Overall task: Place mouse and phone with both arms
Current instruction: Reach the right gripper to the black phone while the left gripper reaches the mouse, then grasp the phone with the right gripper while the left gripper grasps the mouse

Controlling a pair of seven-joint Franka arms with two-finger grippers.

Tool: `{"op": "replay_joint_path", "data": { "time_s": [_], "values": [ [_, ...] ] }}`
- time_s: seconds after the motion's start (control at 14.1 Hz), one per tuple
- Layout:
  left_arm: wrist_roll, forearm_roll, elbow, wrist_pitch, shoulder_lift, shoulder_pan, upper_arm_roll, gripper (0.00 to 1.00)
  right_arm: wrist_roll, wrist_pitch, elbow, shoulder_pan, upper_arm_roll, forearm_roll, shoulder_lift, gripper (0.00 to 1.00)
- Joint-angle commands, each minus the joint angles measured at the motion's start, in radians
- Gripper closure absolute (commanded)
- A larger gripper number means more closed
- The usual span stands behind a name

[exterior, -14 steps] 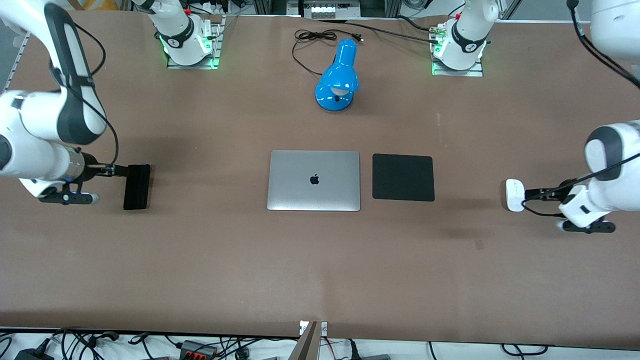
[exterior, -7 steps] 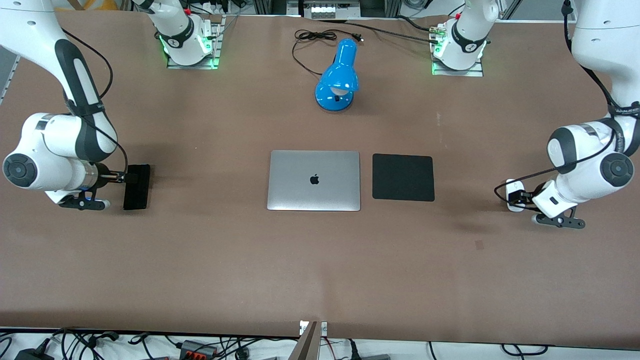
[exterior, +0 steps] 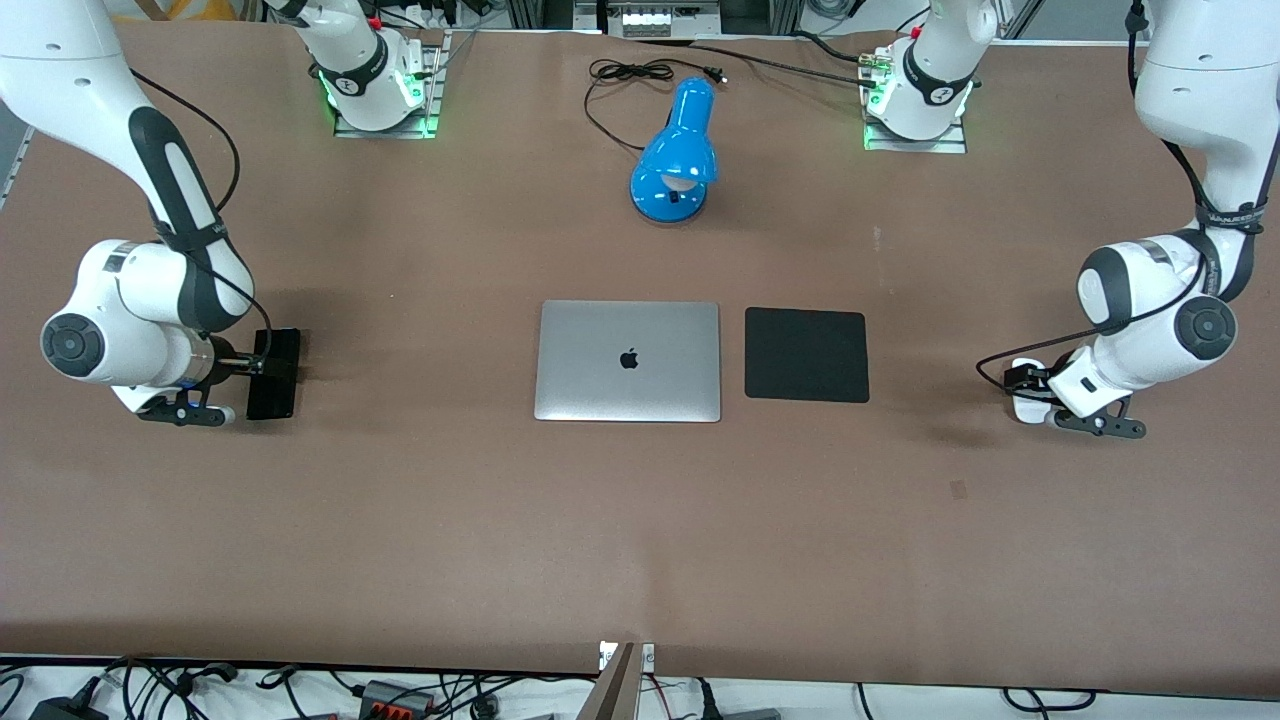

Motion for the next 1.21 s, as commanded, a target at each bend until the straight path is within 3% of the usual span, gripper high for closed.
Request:
{"op": "replay_joint_path", "data": {
  "time_s": [0.0,0.21,0.64,0.85,0.99,1.14],
  "values": [
    [0.017,0.004,-0.021,0.034,-0.003,0.015,-0.011,0.0,-0.006,0.025,-0.004,-0.016,0.02,0.003,0.007,0.0],
    [0.017,0.004,-0.021,0.034,0.011,0.015,-0.011,0.0,-0.007,0.028,-0.004,-0.016,0.038,0.003,0.014,0.0],
    [0.017,0.004,-0.019,0.035,0.014,0.015,-0.011,0.15,-0.05,0.048,-0.001,-0.019,0.038,0.002,0.03,0.0],
    [0.017,0.003,-0.016,0.031,0.014,0.015,-0.011,0.61,-0.062,0.059,0.003,-0.017,0.038,0.002,0.047,0.0],
    [0.014,0.004,-0.009,0.022,0.003,0.01,-0.011,0.69,-0.062,0.06,0.003,-0.017,0.038,0.002,0.054,0.0],
    [0.006,0.004,0.014,-0.007,-0.033,-0.002,-0.015,0.69,-0.062,0.06,0.003,-0.017,0.038,0.002,0.053,0.0]
  ]
}}
